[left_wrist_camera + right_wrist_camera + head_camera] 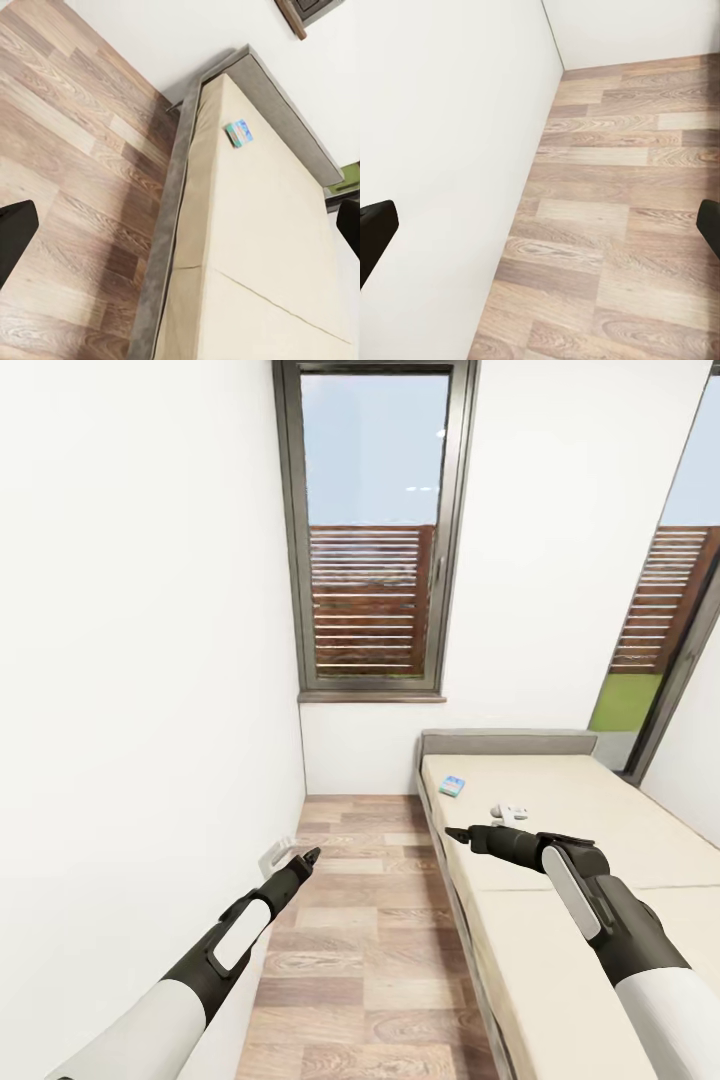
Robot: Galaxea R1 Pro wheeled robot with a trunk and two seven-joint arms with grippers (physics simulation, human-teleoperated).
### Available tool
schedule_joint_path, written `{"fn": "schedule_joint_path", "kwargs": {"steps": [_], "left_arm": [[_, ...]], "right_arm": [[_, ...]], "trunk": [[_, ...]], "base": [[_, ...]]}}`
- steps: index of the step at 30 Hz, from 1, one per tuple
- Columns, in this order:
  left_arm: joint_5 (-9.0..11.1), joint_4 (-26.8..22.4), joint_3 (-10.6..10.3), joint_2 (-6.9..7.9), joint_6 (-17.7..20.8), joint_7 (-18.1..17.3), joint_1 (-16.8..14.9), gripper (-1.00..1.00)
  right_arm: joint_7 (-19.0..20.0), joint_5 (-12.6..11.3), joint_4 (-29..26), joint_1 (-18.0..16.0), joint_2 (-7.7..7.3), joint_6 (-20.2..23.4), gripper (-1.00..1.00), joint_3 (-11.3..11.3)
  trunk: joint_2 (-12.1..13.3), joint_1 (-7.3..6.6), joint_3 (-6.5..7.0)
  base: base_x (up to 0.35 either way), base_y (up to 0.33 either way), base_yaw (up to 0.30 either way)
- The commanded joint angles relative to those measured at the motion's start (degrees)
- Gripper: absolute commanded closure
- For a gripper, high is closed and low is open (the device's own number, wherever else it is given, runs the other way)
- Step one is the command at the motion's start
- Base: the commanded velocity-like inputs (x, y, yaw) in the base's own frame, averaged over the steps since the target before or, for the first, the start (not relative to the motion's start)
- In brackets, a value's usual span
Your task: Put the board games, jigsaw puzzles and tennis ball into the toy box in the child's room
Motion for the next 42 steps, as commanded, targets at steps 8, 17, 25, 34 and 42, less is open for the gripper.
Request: {"fn": "schedule_joint_path", "kwargs": {"steps": [8,17,25,34,42], "left_arm": [[0.49,-0.06,-0.1,0.01,0.12,0.0,-0.05,-1.0],[0.49,-1.28,-0.19,0.11,0.18,0.09,0.0,-1.0],[0.49,-1.75,-0.29,0.16,0.19,0.08,0.03,-1.0],[0.49,-1.92,-0.35,0.18,0.19,0.05,0.05,-1.0],[0.49,-1.96,-0.36,0.18,0.16,0.01,0.11,-1.0]], "right_arm": [[0.1,0.02,-0.03,-0.07,-0.06,0.21,-1.0,0.02],[0.1,0.02,-0.04,-0.08,-0.09,0.21,-1.0,-0.02],[0.1,0.02,-0.09,-0.06,-0.06,0.21,-1.0,-0.03],[0.1,0.02,-0.52,0.03,-0.07,0.21,-1.0,0.0],[0.11,0.02,-0.75,0.23,-0.05,0.21,-1.0,0.04]], "trunk": [[-0.14,0.04,-0.14],[-0.14,0.04,-0.14],[-0.14,0.04,-0.14],[-0.14,0.04,-0.14],[-0.14,0.04,-0.14]], "base": [[0.023,0.032,0.0],[0.008,0.01,0.0],[0.044,0.003,0.0],[0.123,0.001,0.0],[0.177,0.0,0.0]]}}
